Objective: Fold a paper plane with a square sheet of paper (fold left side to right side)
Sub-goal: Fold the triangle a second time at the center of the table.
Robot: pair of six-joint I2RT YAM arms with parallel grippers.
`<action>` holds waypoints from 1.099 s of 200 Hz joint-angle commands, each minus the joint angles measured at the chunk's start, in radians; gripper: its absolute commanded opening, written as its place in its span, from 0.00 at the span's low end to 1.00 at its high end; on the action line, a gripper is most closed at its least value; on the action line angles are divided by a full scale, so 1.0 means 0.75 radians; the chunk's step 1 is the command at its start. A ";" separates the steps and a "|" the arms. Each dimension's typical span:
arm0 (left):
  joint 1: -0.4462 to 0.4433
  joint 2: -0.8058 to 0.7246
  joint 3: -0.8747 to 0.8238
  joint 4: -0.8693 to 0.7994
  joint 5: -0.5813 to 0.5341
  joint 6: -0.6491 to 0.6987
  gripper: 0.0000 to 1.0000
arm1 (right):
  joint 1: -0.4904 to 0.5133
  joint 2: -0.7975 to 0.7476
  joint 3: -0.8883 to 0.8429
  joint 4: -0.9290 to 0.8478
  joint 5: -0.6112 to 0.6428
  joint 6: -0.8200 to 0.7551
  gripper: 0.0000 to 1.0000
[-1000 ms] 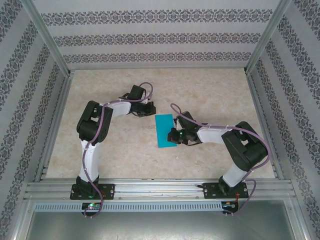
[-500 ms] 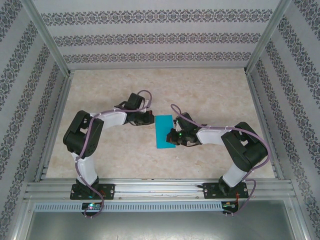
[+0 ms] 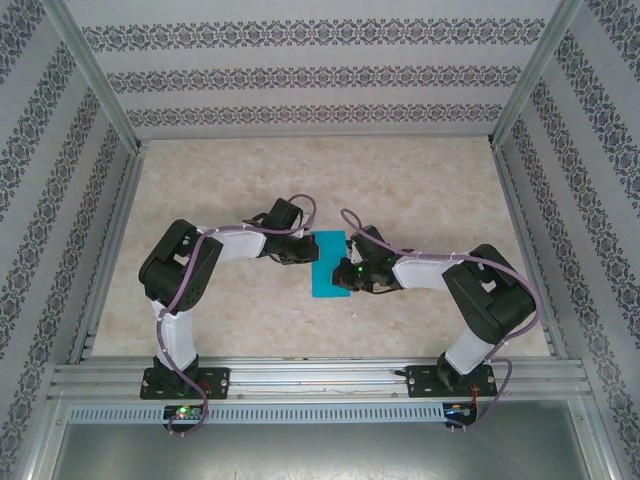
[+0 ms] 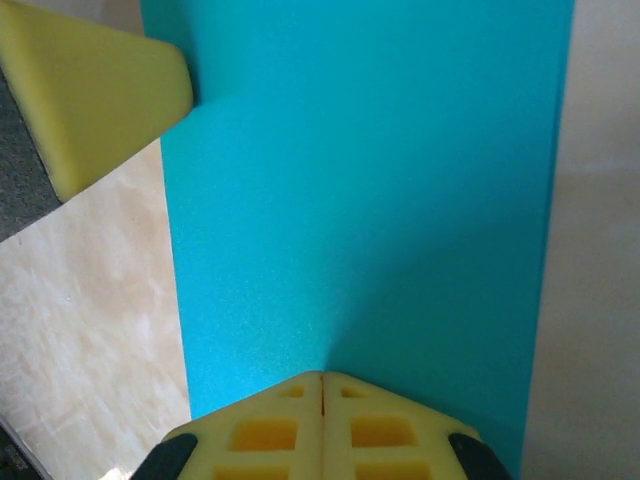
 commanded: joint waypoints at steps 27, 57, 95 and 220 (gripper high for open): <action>-0.023 0.021 -0.019 -0.079 -0.058 0.001 0.00 | -0.025 -0.149 0.043 -0.251 -0.016 -0.033 0.20; -0.030 0.015 -0.056 -0.050 -0.048 -0.025 0.00 | -0.119 -0.262 0.015 -0.392 -0.022 -0.115 0.32; -0.033 0.010 -0.090 -0.025 -0.044 -0.066 0.00 | -0.184 -0.315 -0.068 -0.438 -0.108 -0.144 0.42; -0.034 0.014 -0.100 -0.019 -0.046 -0.064 0.00 | -0.115 -0.140 -0.049 -0.264 -0.170 -0.065 0.39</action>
